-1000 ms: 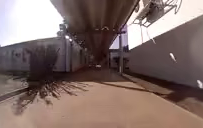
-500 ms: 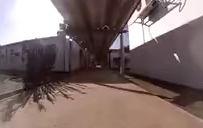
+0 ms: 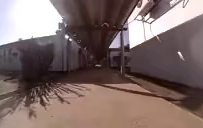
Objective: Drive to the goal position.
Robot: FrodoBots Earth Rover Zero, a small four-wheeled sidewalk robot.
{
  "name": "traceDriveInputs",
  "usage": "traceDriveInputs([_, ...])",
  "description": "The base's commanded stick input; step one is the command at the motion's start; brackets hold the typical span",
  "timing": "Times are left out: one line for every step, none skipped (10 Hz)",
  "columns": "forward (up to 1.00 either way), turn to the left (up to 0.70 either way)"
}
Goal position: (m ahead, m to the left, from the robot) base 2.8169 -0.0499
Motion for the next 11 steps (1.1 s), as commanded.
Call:
traceDriveInputs([0.5,0.0])
traceDriveInputs([0.5,0.0])
traceDriveInputs([0.5,0.0])
traceDriveInputs([0.5,0.0])
traceDriveInputs([0.5,0.0])
traceDriveInputs([0.5,0.0])
traceDriveInputs([0.5,0.0])
traceDriveInputs([0.5,0.0])
traceDriveInputs([0.5,0.0])
traceDriveInputs([0.5,0.0])
traceDriveInputs([0.5,0.0])
